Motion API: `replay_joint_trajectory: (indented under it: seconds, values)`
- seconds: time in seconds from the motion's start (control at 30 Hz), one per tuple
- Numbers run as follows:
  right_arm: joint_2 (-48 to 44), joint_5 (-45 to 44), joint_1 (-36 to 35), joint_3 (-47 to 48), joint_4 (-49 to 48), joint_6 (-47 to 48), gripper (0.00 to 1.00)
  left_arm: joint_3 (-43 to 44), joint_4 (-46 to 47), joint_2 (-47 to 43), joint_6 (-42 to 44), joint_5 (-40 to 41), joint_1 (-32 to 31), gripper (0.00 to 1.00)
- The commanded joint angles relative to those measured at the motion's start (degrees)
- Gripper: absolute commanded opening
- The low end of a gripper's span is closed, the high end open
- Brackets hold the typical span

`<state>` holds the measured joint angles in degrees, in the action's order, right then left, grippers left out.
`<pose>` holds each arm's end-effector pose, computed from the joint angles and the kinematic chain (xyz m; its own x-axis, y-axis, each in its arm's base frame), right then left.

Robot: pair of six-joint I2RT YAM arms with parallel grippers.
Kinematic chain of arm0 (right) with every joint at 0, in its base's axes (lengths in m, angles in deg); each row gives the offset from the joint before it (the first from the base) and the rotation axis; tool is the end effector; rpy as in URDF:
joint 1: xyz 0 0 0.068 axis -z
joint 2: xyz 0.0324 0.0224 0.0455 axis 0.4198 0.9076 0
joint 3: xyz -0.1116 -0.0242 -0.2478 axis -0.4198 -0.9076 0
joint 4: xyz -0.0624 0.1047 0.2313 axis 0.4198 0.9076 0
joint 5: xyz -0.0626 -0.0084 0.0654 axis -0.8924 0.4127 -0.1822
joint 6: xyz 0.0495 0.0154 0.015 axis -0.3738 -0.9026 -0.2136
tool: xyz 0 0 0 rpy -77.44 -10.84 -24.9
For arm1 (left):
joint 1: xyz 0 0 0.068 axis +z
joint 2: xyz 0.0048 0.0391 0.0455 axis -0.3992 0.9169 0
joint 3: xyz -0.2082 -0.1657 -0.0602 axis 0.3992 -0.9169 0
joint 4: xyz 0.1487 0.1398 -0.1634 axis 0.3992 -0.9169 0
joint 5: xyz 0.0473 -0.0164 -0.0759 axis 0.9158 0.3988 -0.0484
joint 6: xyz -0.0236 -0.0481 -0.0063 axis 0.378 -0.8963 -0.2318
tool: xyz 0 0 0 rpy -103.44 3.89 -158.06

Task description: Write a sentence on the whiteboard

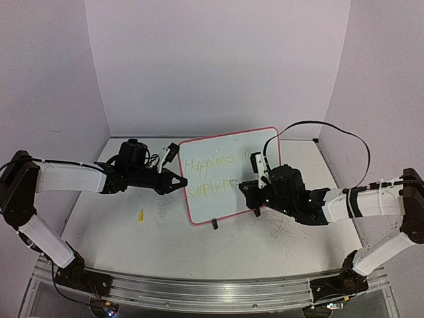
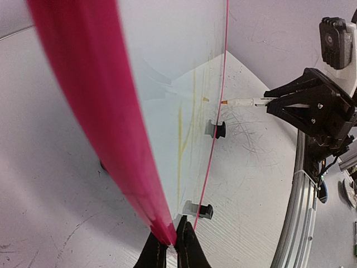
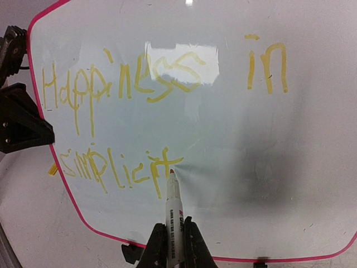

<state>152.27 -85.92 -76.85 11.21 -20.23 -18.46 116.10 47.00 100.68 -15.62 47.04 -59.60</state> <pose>0.1957 0.2423 0.2205 -0.4192 -0.0373 -0.9071 -0.5939 0.7670 0.2429 0.2546 -0.2072 0.2177 -0.5342 0.2250 -0.8148 0.7838 0.4929 -0.3778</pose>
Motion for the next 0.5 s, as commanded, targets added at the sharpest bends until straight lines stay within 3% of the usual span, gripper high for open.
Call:
replay_joint_trajectory:
  seconds: [0.0,0.47]
  values:
    - [0.0,-1.8,0.3,1.7,-1.9,0.6,0.00,1.8,-3.0,0.2,4.4,3.9,-0.1,0.00]
    - [1.4,-4.5,0.3,1.8,-0.6,0.1,0.00,1.8,-3.1,0.2,4.4,3.9,-0.1,0.00]
